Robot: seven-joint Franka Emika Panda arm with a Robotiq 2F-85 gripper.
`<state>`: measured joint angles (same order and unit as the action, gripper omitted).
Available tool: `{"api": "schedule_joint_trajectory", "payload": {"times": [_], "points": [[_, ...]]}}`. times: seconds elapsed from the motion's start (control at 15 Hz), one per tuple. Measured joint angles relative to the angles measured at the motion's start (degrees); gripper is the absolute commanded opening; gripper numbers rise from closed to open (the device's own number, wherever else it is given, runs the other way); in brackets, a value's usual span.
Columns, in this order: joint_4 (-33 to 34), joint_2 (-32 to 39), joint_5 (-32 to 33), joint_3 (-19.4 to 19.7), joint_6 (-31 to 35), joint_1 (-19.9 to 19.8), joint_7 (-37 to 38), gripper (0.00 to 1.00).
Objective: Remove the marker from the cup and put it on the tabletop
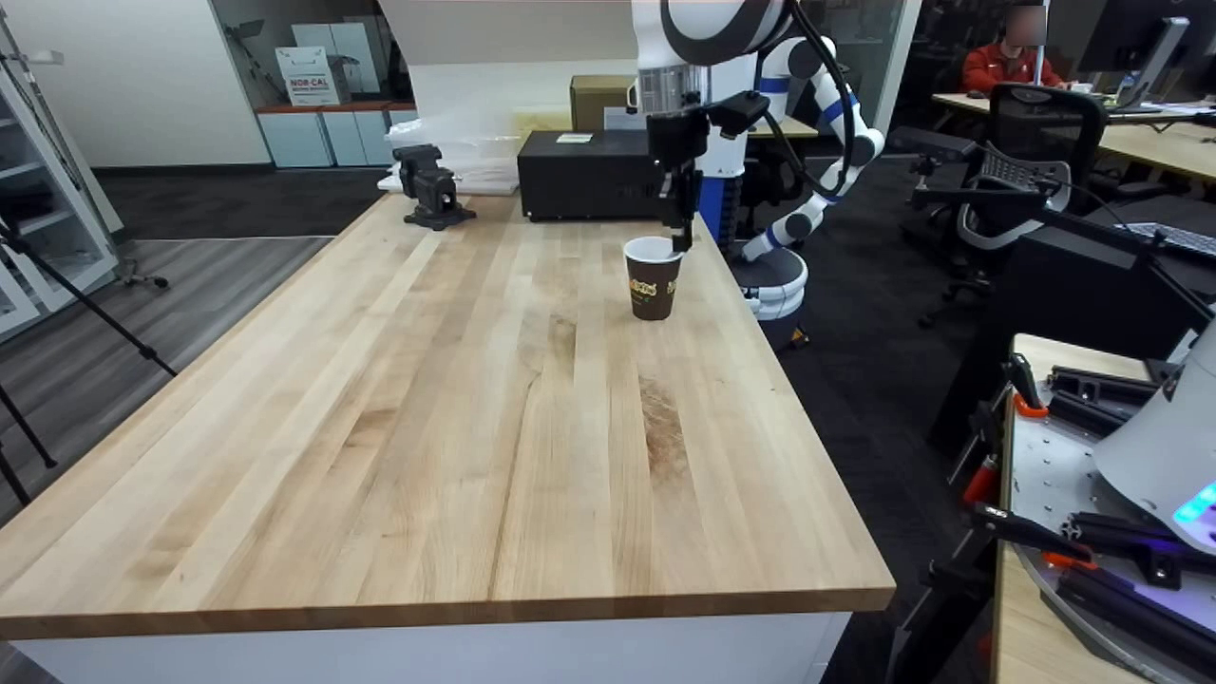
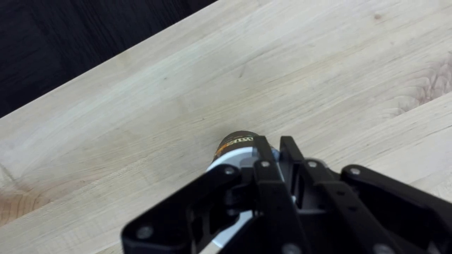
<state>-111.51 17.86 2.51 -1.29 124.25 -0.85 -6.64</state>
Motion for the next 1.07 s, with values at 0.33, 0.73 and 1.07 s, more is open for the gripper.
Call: {"api": "schedule_joint_trajectory", "payload": {"times": [0.33,0.73,1.07], "points": [[0.0,0.0,0.0,0.0,-0.2,0.0,0.0,0.03],[1.6,-0.8,0.3,0.0,-5.2,0.5,-0.2,0.03],[5.6,-1.9,1.7,0.0,-9.0,1.3,-0.3,0.03]]}}
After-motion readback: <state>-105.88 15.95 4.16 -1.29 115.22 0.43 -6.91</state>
